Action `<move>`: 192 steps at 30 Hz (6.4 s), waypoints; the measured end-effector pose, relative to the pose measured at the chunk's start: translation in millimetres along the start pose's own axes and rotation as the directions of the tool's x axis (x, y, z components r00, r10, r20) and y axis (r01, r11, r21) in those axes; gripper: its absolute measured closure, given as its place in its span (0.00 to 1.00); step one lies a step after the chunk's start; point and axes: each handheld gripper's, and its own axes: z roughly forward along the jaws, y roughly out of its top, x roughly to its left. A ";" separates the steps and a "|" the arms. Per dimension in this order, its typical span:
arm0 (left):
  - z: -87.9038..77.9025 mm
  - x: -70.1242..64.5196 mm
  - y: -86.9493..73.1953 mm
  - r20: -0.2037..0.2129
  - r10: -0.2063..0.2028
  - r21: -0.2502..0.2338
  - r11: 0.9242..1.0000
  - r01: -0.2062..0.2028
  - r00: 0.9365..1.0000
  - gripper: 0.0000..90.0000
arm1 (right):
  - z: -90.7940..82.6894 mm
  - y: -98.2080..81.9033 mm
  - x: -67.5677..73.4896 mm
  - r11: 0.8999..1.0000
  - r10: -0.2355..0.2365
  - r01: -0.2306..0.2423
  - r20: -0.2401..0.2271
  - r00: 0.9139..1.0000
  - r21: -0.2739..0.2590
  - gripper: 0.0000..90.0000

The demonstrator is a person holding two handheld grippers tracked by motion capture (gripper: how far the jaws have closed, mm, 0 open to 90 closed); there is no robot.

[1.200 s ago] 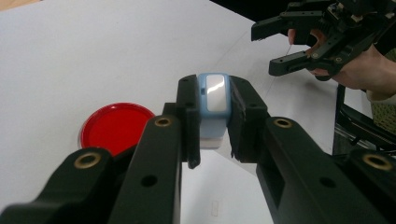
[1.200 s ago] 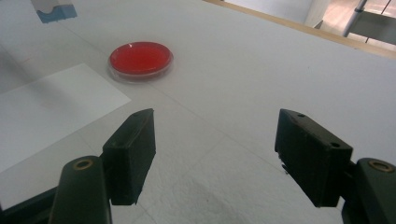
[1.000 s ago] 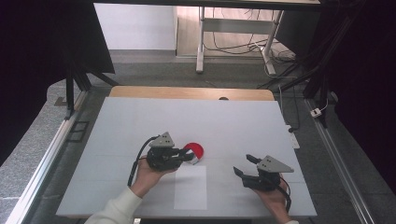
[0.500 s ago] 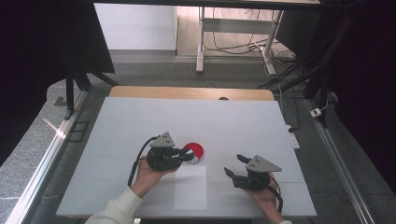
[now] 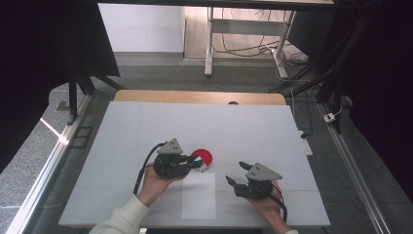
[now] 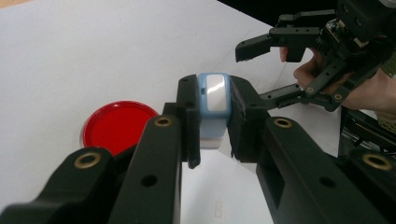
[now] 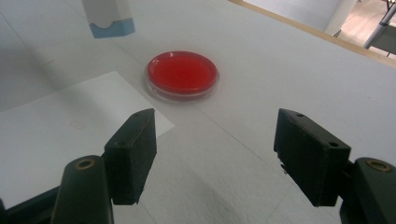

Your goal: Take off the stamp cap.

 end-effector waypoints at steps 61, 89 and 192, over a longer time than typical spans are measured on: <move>9.4 -3.4 -4.2 -0.006 -0.005 -0.002 1.000 0.005 1.000 0.84 | 50.0 25.4 52.0 0.998 -0.065 0.066 -0.043 0.997 0.013 0.45; 9.0 -2.0 -4.8 -0.011 -0.010 -0.008 1.000 0.010 1.000 0.84 | 55.2 32.5 61.1 0.994 -0.105 0.105 0.009 0.994 0.013 0.68; 7.8 3.0 -7.4 0.026 -0.065 -0.012 0.998 0.066 0.998 0.84 | 51.6 33.0 62.0 0.980 -0.193 0.192 0.020 0.981 0.042 0.73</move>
